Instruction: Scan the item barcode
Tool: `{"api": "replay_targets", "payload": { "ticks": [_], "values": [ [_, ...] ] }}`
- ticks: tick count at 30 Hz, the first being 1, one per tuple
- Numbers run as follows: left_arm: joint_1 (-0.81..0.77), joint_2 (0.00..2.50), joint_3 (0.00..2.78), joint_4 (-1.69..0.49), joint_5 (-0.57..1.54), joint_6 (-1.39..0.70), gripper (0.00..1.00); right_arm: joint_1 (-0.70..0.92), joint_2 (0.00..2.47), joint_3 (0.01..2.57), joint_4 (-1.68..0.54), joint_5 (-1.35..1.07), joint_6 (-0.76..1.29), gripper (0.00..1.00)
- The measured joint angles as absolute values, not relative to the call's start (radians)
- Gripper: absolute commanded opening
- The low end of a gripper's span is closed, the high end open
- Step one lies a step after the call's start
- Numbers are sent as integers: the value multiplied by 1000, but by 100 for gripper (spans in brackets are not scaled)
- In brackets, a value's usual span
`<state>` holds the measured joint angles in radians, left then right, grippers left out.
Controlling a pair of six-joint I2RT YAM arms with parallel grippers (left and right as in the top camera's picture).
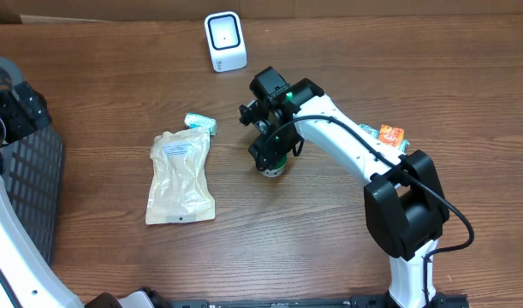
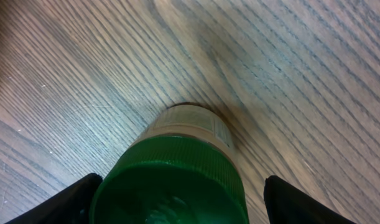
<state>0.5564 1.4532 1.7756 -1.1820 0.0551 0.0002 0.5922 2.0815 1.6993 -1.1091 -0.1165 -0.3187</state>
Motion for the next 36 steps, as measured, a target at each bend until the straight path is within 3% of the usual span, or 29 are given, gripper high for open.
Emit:
{"api": "replay_targets", "payload": {
  "ticks": [12, 17, 27, 36],
  "values": [
    [556, 1453, 1776, -1182, 55, 1, 99, 589, 2082, 1708, -1155, -118, -266, 54],
    [556, 1453, 1776, -1182, 55, 1, 100, 589, 2098, 1779, -1297, -126, -213, 37],
    [556, 1453, 1776, -1182, 55, 1, 100, 561, 2103, 2080, -1473, -283, -184, 31],
    [556, 1453, 1776, -1182, 55, 0, 100, 408, 2103, 2116, -1482, -639, -182, 32]
  ]
}}
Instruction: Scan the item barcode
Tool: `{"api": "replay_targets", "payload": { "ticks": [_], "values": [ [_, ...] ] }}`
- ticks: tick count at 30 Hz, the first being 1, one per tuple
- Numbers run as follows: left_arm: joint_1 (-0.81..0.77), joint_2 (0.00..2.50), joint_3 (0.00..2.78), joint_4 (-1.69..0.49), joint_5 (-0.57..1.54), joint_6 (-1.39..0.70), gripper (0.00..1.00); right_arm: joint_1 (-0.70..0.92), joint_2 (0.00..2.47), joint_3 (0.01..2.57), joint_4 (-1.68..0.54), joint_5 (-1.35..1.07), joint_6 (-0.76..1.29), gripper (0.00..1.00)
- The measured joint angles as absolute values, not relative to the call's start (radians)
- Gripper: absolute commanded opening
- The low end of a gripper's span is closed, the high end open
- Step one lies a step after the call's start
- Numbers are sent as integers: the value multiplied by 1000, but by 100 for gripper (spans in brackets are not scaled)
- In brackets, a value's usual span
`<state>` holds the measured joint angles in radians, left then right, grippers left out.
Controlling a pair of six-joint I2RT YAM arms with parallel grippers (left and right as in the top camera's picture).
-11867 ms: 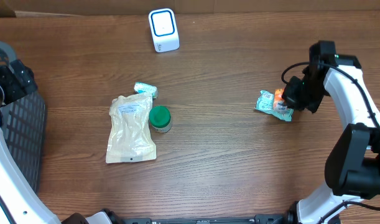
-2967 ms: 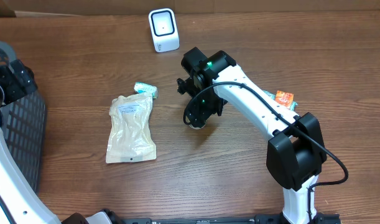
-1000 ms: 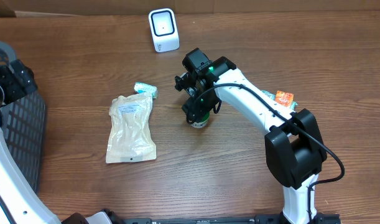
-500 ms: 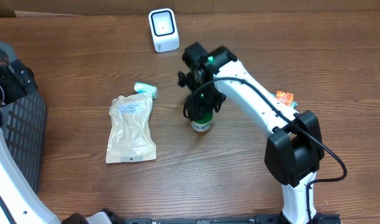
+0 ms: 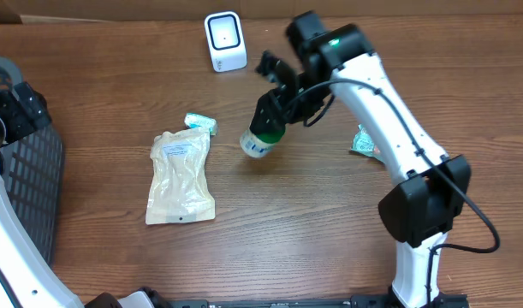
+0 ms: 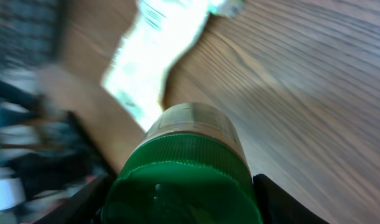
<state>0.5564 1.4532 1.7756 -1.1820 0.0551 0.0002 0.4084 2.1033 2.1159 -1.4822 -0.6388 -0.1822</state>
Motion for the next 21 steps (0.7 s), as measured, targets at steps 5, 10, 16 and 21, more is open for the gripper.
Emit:
{"api": "replay_targets", "payload": {
  "ticks": [5, 10, 16, 21],
  "values": [
    [556, 1453, 1776, -1182, 55, 1, 99, 307, 2103, 2116, -1483, -870, -183, 32],
    [556, 1453, 1776, -1182, 55, 1, 100, 231, 2103, 2116, -1483, -1062, -183, 32],
    [556, 1453, 1776, -1182, 55, 0, 100, 194, 2103, 2116, -1483, -1217, -166, 32],
    [556, 1453, 1776, -1182, 55, 0, 100, 184, 2103, 2116, -1477, -1264, -122, 32]
  ]
}}
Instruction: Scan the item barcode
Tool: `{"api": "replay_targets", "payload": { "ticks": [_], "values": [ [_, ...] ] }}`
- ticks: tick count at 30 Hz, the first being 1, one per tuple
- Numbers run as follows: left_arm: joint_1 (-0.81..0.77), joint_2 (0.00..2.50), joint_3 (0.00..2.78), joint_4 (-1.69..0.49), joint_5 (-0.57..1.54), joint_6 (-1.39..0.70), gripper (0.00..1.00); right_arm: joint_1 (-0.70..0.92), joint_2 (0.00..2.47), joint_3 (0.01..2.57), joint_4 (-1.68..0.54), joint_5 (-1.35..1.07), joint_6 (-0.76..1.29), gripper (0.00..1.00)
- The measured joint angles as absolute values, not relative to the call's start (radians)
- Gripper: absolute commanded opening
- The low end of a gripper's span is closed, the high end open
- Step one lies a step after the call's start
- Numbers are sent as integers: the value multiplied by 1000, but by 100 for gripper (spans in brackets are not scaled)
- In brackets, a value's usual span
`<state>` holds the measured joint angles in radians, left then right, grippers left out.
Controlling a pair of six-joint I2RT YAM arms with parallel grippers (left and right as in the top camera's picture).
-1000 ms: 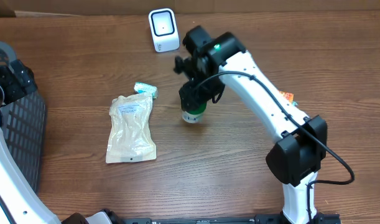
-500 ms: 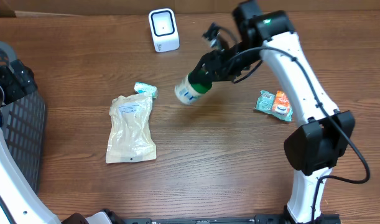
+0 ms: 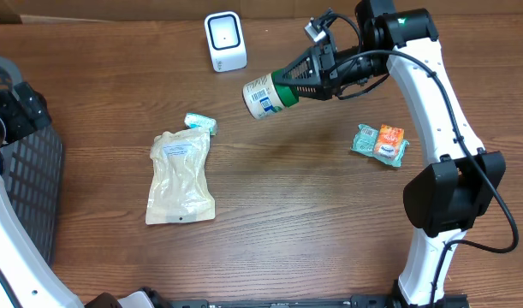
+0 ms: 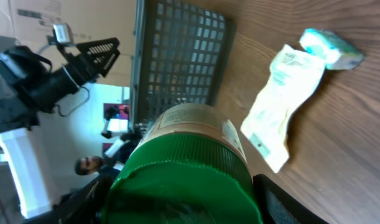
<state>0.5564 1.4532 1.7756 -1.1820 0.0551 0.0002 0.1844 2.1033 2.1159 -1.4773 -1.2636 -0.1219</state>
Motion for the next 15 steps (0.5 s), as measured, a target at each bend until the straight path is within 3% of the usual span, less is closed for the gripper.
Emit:
{"api": "replay_targets", "payload": {
  "ticks": [15],
  "values": [
    [556, 1453, 1776, -1182, 55, 0, 100, 185, 2103, 2116, -1417, -1318, -31, 36]
  ]
}}
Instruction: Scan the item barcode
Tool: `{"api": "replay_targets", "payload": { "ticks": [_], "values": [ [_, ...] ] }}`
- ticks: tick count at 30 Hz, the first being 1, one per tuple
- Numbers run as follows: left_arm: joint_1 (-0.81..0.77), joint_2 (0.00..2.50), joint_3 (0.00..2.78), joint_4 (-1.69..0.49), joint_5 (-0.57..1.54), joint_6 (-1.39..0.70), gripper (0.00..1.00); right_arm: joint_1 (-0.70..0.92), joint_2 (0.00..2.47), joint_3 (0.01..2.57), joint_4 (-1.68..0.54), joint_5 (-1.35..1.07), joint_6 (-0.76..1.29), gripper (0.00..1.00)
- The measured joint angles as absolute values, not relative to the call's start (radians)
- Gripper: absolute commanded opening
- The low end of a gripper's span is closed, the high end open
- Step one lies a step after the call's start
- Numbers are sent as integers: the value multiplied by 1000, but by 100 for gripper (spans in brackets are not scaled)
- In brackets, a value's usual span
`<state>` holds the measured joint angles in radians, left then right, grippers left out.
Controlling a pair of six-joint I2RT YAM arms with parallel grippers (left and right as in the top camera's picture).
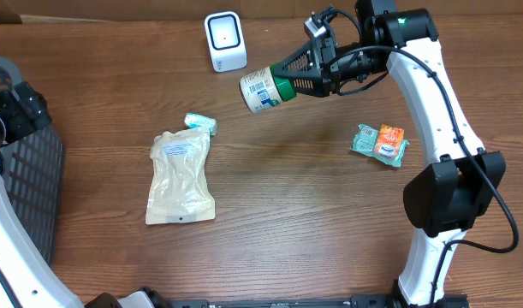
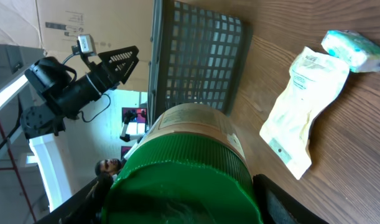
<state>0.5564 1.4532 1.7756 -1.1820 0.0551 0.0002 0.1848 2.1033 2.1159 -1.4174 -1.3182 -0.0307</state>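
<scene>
A jar with a green cap and white label [image 1: 263, 90] is held on its side in the air, barcode side showing from above. My right gripper [image 1: 297, 79] is shut on its green cap [image 2: 183, 186], the fingers [image 2: 283, 202] at both sides. The white scanner [image 1: 224, 40] stands at the back of the table, to the left of and beyond the jar's bottom end. My left gripper [image 1: 17, 107] hangs over the basket at the far left; its jaw state does not show.
A beige pouch [image 1: 181, 177] lies flat left of centre, with a small teal packet [image 1: 200, 123] at its top. An orange and teal packet [image 1: 381, 143] lies at the right. A dark mesh basket [image 1: 21, 184] stands at the left edge.
The jar in my right gripper has shifted slightly left and back, nearer the scanner. Nothing else moved.
My right gripper stood round the green cap of the upright jar on the table. Later it held the jar lifted and tilted above the table. Then the jar lay sideways in the air right of the scanner, and now slightly closer to it.
</scene>
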Motion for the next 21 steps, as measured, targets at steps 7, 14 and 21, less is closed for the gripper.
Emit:
{"api": "replay_targets", "payload": {
  "ticks": [7, 14, 21],
  "values": [
    [556, 1453, 1776, -1182, 55, 0, 99, 185, 2103, 2116, -1386, -1226, 27, 36],
    [556, 1453, 1776, -1182, 55, 0, 99, 204, 2103, 2116, -1379, -1020, 59, 36],
    [556, 1453, 1776, -1182, 55, 0, 100, 316, 2103, 2116, -1380, -550, 114, 36]
  ]
}}
